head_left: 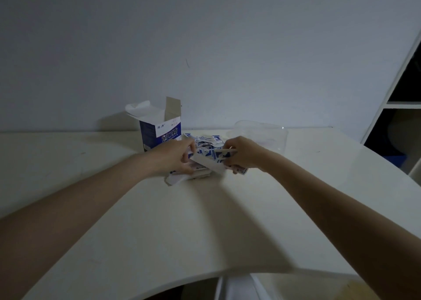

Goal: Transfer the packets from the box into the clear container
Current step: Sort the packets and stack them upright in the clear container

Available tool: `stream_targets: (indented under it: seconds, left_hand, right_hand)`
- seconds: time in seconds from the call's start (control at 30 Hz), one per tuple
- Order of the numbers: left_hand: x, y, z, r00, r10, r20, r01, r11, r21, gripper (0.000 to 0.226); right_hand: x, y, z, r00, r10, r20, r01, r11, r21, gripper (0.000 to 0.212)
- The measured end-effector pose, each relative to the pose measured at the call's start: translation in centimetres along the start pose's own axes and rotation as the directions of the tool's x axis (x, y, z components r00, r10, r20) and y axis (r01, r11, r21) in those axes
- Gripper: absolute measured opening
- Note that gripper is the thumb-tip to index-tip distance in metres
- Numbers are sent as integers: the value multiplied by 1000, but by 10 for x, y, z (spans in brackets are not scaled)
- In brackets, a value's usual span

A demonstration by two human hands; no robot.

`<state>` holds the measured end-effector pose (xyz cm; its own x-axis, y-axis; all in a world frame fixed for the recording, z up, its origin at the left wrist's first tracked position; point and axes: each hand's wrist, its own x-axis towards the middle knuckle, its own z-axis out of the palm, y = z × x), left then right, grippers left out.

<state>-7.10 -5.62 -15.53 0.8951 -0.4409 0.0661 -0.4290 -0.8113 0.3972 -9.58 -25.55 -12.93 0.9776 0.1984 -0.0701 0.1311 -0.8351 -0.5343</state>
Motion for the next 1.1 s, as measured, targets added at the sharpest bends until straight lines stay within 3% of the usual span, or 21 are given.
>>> stream_targets:
  seconds: [0.07, 0.13, 0.23, 0.3, 0.43, 0.5, 0.6, 0.73, 0.8, 0.87, 0.9, 1.0, 1.07, 1.1]
  left_hand:
    - [-2, 4, 0, 999, 13, 38, -14, 1000, 1, 50]
    - [0, 9, 1, 996, 54, 67, -59, 996, 73, 42]
    - [3, 17, 4, 997, 46, 60, -56, 982, 179, 31]
    - [6, 20, 3, 998, 50, 23, -52, 992, 111, 17]
    - [9, 16, -1, 999, 14, -41, -14, 1000, 11, 45]
    - [9, 14, -4, 998, -52, -47, 51, 999, -13, 39]
    - [10, 8, -8, 988, -144, -52, 139, 985, -99, 30]
    - [5, 4, -13, 983, -178, -51, 154, 936, -316, 19]
    - [3, 4, -16, 984, -172, -40, 149, 930, -337, 20]
    - [5, 6, -18, 977, -200, -69, 159, 908, -387, 10]
    - [5, 7, -19, 971, -224, -87, 164, 882, -441, 5]
    - [7, 18, -20, 970, -233, -63, 139, 754, -643, 9]
    - [7, 27, -18, 985, -151, -88, 77, 824, -561, 7]
    - [8, 30, -16, 990, -117, -80, 62, 864, -499, 7]
  right_hand:
    - [-1, 1, -2, 999, -10, -36, 11, 1000, 24, 21]
    - [0, 4, 1, 997, -17, -77, 18, 1000, 16, 34]
    - [1, 9, 6, 994, -8, -110, 8, 1000, -2, 34]
    - [1, 11, 8, 994, -10, -111, 8, 1000, -17, 29]
    - [0, 14, 11, 991, 7, -133, -1, 999, 47, 22]
    - [-1, 15, 10, 988, 27, -152, -9, 993, 117, 9]
    - [-2, 17, 8, 990, 62, -130, -32, 974, 226, 13]
    - [-1, 19, 13, 994, 106, -22, -95, 952, 292, 12]
    - [0, 20, 14, 994, 104, -22, -88, 922, 377, 15]
    - [1, 19, 12, 994, 87, -59, -43, 846, 532, 13]
    - [0, 16, 10, 996, 70, -48, -22, 758, 652, 13]
    - [-1, -2, 7, 997, 52, 50, -66, 356, 932, 17]
    - [4, -13, 10, 994, 91, 67, -84, 202, 976, 18]
    - [7, -19, 12, 992, 113, 57, -78, 193, 978, 19]
